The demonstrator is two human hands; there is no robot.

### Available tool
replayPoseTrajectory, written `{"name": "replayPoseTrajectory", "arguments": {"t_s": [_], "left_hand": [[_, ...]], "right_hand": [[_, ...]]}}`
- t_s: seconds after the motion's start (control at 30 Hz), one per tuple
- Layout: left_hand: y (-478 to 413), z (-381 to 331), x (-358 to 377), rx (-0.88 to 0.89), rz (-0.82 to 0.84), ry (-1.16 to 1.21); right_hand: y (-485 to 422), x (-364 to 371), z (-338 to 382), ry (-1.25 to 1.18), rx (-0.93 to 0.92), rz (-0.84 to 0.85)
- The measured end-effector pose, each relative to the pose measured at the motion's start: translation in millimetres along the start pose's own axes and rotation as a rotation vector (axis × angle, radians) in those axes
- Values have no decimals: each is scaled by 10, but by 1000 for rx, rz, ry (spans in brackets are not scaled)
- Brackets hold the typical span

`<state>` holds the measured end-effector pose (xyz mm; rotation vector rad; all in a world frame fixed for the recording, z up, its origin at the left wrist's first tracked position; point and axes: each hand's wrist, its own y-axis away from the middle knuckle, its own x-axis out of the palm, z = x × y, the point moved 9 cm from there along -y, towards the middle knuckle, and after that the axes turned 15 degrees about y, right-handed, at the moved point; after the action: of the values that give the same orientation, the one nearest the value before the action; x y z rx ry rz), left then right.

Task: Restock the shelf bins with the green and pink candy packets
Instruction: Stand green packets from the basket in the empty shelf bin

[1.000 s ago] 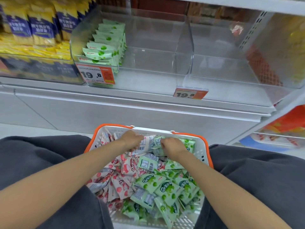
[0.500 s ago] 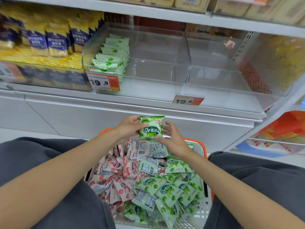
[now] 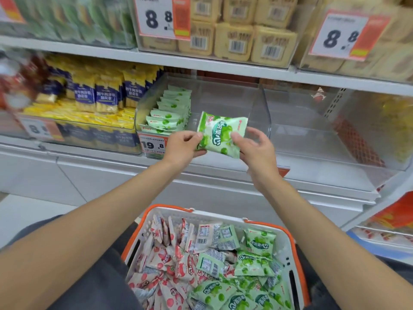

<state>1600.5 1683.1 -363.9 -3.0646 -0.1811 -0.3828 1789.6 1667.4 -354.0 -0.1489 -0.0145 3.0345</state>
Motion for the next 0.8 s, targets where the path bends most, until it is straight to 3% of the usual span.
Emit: {"name": "replayPoseTrajectory", "arguments": {"t_s": [0.1, 0.2, 0.27, 0.33, 0.43, 0.53, 0.8], "left_hand": [[-328, -335, 83, 115, -8, -77], [-751, -655, -17, 303, -65, -525], [-1095, -658, -136, 284, -84, -815], [-1479, -466, -216, 180, 9, -1023], [-1908, -173, -227, 117, 183, -1344], [-2125, 41, -324, 57, 259, -1451], [-2137, 103, -391, 70, 226, -1449]], "right_hand": [[-333, 254, 264, -6, -12, 47], [-818, 348, 287, 43, 63, -18], [-1225, 419, 180, 294, 115, -33], [-1610, 515, 105, 631, 128, -28], [-2076, 718, 118, 847, 58, -28], [-2403, 898, 67, 891, -30, -65], [-2694, 989, -566, 763, 114, -110]]}}
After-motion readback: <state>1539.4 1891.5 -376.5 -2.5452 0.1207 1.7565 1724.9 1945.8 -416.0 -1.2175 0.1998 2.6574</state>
